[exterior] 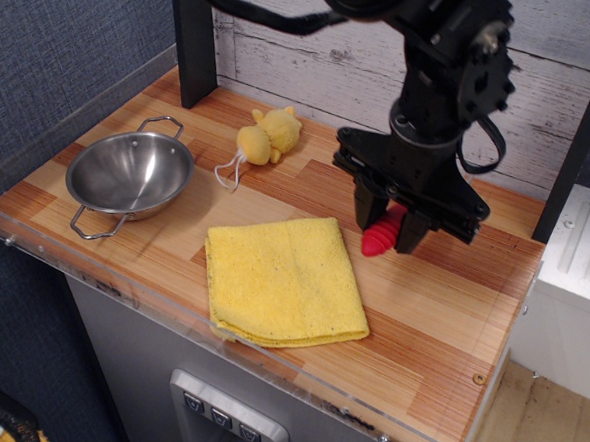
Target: Move the fork to the top right above the cloth.
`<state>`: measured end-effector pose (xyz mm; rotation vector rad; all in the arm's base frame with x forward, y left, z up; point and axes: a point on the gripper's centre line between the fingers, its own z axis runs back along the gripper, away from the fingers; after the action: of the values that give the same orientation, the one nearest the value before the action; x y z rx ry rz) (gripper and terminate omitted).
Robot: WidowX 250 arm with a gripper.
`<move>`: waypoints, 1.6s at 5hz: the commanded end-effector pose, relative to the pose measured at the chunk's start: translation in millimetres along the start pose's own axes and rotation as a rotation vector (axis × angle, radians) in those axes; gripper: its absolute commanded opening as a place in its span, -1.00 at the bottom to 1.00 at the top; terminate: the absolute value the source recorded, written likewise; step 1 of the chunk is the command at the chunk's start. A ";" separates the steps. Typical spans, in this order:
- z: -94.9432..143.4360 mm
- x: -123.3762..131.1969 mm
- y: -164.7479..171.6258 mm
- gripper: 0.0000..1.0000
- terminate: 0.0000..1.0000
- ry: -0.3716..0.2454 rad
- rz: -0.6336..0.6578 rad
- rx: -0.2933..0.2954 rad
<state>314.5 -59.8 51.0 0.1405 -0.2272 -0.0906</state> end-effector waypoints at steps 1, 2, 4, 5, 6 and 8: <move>-7.9 9.2 -1.3 -1.00 -1.00 -0.034 -0.002 0.006; -17.1 11.2 -4.4 -1.00 -1.00 -0.026 0.001 -0.001; -35.2 4.8 -5.9 -1.00 -1.00 0.006 0.005 0.003; -35.7 3.2 -5.1 -1.00 -1.00 0.009 0.013 -0.004; -32.4 4.2 -3.3 1.00 -1.00 0.017 0.024 -0.016; -24.2 3.3 -3.0 1.00 -1.00 0.006 0.029 -0.037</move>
<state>322.9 -62.4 12.7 0.1070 -0.1726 -0.0717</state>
